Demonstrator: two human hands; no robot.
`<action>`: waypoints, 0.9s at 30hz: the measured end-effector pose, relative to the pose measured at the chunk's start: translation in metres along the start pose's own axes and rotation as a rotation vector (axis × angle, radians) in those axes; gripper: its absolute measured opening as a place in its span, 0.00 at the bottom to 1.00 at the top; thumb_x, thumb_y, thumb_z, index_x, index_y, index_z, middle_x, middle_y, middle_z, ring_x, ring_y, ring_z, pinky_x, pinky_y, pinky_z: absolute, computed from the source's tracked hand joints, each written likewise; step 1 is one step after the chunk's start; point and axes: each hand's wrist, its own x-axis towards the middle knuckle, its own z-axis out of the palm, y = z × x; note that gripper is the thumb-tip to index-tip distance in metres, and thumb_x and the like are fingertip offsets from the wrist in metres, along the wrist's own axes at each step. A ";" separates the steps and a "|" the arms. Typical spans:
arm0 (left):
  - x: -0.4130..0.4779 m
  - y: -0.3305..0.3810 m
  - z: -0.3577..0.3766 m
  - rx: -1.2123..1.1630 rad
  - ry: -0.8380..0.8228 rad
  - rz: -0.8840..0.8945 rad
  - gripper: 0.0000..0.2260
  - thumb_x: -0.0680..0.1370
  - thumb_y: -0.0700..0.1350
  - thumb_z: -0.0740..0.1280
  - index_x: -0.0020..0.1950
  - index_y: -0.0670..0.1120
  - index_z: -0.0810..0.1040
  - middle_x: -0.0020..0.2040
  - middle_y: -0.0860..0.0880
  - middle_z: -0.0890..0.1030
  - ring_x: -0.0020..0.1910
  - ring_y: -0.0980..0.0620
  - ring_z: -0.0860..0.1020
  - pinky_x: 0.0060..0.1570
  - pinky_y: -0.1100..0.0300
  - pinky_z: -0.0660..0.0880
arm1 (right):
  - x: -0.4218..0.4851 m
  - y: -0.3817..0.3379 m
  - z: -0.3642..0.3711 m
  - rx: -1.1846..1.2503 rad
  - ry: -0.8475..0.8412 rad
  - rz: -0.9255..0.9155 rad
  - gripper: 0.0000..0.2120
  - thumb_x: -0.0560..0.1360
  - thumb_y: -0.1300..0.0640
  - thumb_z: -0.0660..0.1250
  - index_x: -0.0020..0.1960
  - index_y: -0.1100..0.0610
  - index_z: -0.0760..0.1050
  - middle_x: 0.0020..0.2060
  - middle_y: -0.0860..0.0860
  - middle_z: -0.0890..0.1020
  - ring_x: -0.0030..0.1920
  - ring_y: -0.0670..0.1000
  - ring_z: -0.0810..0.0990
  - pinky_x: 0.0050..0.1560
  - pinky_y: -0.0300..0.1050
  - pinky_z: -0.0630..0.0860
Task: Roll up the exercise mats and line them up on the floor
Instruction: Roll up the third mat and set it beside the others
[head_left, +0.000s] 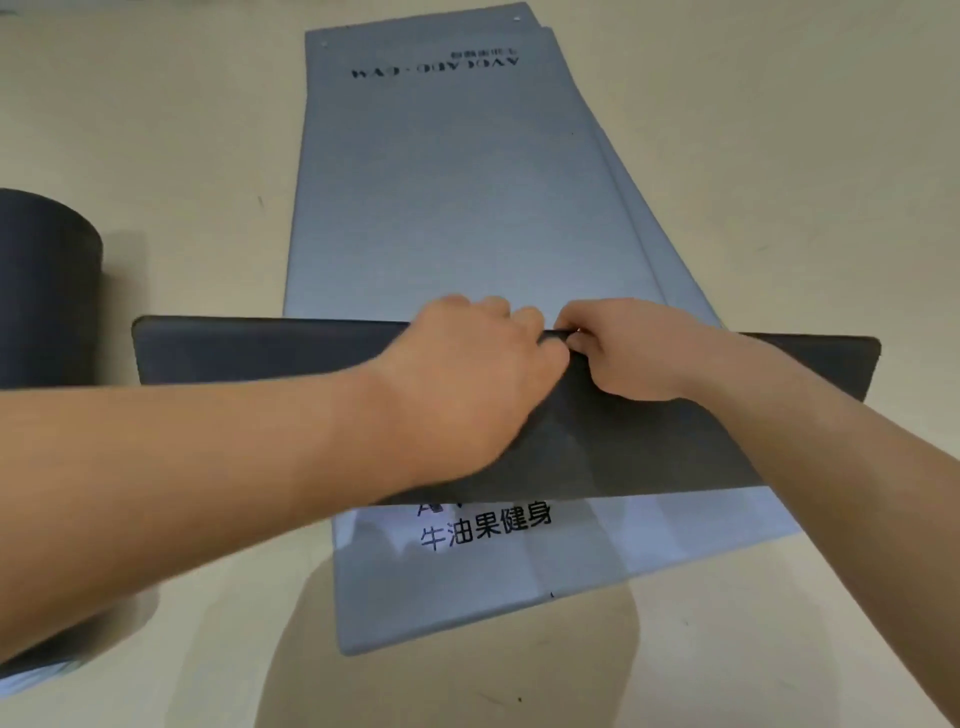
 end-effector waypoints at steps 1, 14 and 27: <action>-0.006 0.016 0.010 -0.032 -0.035 0.023 0.19 0.81 0.58 0.66 0.66 0.49 0.67 0.61 0.47 0.72 0.58 0.43 0.74 0.44 0.51 0.65 | 0.008 -0.001 -0.002 -0.028 0.062 0.021 0.08 0.86 0.54 0.57 0.60 0.46 0.73 0.58 0.50 0.80 0.56 0.56 0.77 0.52 0.53 0.74; 0.007 -0.015 0.113 -0.240 -0.092 -0.191 0.54 0.72 0.69 0.71 0.85 0.47 0.44 0.85 0.40 0.48 0.83 0.40 0.52 0.78 0.45 0.58 | -0.027 -0.026 0.065 -0.345 0.064 0.140 0.60 0.64 0.27 0.74 0.82 0.42 0.41 0.81 0.56 0.50 0.81 0.62 0.50 0.77 0.62 0.58; -0.022 -0.021 0.147 -0.221 -0.228 -0.353 0.60 0.68 0.71 0.73 0.79 0.61 0.27 0.81 0.37 0.49 0.80 0.34 0.52 0.72 0.31 0.61 | 0.020 0.001 0.079 -0.483 0.022 0.016 0.65 0.53 0.28 0.77 0.78 0.48 0.47 0.79 0.60 0.54 0.80 0.65 0.52 0.76 0.71 0.54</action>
